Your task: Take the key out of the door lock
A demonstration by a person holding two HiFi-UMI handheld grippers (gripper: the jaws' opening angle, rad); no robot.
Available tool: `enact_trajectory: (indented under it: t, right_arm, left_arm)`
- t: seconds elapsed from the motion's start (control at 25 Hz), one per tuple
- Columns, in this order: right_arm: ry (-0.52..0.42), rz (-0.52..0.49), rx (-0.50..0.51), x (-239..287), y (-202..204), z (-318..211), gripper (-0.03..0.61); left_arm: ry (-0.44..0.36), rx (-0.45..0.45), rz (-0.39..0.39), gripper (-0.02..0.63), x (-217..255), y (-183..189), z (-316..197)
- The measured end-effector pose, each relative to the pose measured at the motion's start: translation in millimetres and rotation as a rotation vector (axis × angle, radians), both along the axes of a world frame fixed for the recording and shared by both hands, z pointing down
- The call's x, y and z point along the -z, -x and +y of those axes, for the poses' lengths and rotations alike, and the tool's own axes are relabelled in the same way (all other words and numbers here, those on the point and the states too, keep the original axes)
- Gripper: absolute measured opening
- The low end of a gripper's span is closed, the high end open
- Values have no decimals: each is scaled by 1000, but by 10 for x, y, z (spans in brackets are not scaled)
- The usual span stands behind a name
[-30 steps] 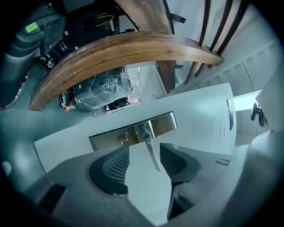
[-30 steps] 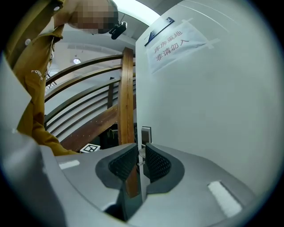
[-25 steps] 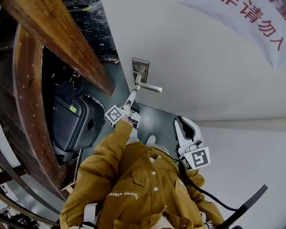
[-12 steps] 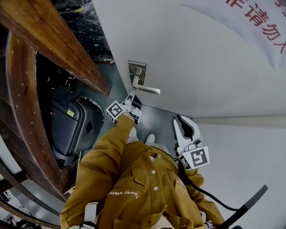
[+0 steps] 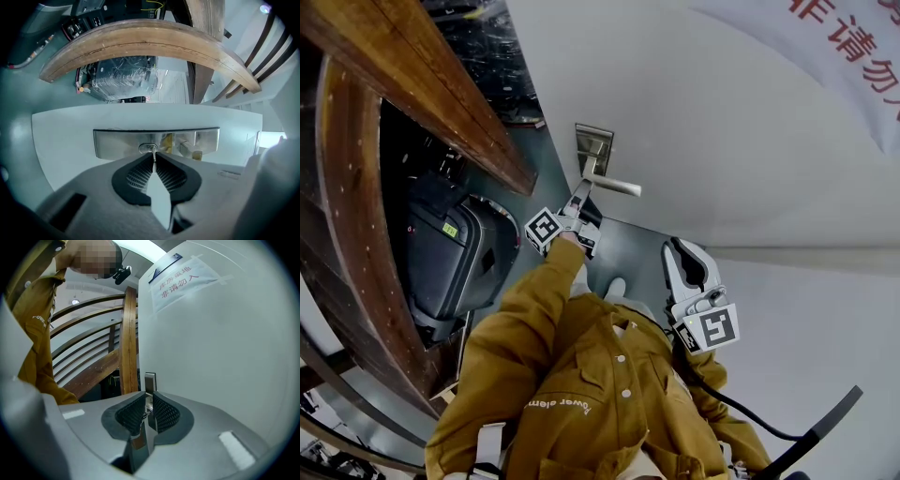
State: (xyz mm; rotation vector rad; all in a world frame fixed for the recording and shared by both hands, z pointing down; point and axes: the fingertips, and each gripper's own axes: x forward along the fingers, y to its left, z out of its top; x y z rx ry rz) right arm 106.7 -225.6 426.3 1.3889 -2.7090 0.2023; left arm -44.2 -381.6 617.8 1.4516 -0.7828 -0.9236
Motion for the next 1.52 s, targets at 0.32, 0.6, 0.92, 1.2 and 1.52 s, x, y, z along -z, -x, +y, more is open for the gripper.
enact_trajectory:
  t: [0.32, 0.6, 0.92, 1.2, 1.52]
  right_arm:
    - [22, 149, 91, -285, 244, -370, 129]
    - [8, 415, 216, -749, 541, -898, 215]
    - [7, 606, 264, -1047, 581, -1067, 155]
    - [11, 609, 267, -1066, 592, -1087, 143]
    - [11, 614, 255, -1056, 576, -1129, 143]
  left_arm:
    - [-12, 12, 39, 21, 94, -17, 62]
    - [6, 14, -4, 21, 22, 19, 116]
    - [4, 14, -6, 21, 9, 22, 95]
    - [13, -11, 47, 21, 43, 7, 89]
    - [0, -2, 53, 21, 215, 107, 535]
